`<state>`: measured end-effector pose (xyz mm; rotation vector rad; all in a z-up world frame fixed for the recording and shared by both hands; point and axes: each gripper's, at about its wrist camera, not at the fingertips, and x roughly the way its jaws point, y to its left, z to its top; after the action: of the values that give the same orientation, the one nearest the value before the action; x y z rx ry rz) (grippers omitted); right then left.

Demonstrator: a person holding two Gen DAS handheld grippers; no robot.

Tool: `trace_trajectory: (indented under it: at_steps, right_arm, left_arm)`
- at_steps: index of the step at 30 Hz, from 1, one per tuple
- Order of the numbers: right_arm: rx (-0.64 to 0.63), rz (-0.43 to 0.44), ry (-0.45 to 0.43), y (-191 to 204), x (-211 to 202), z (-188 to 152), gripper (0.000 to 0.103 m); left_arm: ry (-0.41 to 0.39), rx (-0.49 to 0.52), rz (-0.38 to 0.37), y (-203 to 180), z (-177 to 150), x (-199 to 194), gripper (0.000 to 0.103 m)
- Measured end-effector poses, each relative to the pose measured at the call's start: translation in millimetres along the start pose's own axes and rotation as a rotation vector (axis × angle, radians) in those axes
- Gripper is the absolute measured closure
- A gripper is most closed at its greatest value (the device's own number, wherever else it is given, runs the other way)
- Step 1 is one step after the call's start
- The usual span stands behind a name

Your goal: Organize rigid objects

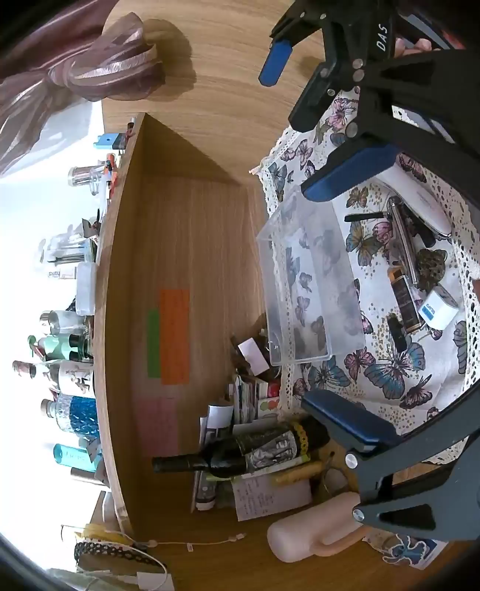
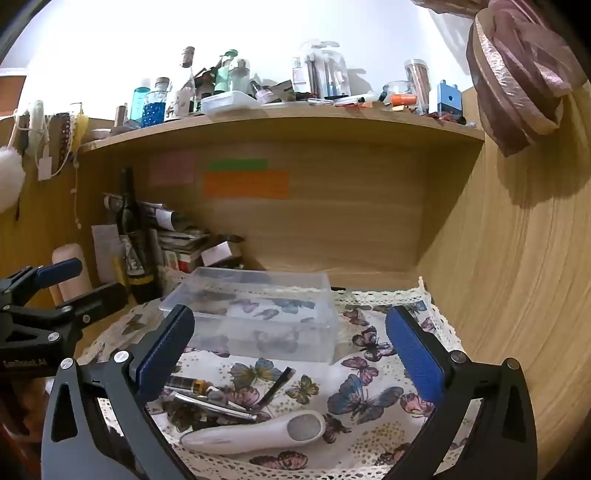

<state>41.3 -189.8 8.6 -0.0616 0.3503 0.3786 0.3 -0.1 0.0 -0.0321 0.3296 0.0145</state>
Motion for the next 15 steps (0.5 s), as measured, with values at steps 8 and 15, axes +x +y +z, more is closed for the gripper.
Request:
trace_trajectory:
  at_steps: [8,15]
  right_arm:
    - [0.001,0.005,-0.001,0.7,-0.8,0.3,0.0]
    - [0.003,0.009,0.0,0.7,0.0,-1.4,0.0]
  left_arm:
    - [-0.016,0.0,-0.008,0.3,-0.1,-2.5,0.0]
    - [-0.012,-0.003,-0.02,3.4,1.3,-1.3,0.0]
